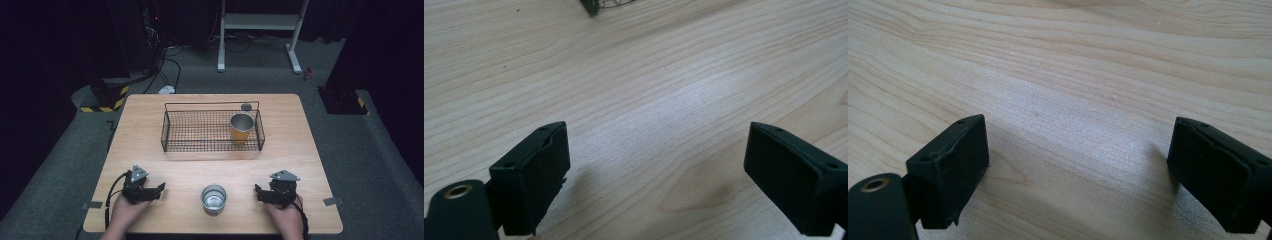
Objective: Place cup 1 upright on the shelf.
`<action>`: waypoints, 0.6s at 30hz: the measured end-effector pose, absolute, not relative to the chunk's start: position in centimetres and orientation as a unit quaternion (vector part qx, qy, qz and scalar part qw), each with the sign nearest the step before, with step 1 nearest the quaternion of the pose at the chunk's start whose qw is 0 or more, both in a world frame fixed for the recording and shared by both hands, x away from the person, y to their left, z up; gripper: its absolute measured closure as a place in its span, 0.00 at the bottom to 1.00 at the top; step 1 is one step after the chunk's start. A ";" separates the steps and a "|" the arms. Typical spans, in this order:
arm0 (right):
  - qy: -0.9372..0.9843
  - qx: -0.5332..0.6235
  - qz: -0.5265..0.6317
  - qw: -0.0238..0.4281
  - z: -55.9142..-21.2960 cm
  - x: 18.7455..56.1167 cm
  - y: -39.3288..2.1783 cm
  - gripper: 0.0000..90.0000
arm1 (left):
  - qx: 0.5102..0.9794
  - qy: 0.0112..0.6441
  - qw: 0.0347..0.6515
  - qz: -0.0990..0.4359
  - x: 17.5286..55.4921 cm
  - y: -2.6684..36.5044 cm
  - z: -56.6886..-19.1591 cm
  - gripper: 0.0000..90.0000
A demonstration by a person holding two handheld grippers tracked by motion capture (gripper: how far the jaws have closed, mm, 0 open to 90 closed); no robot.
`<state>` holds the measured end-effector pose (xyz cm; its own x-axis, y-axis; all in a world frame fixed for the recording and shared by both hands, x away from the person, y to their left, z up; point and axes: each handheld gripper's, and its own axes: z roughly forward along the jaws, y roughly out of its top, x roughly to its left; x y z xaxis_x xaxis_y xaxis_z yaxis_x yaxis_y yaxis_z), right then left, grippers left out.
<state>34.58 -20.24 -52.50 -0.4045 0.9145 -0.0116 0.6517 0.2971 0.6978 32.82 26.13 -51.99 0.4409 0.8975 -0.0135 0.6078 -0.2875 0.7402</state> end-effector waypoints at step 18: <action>0.777 0.504 0.313 0.210 -52.5 34.6 -20.2 0.10 | 0.772 0.449 0.402 0.201 31.9 24.6 -50.3 0.13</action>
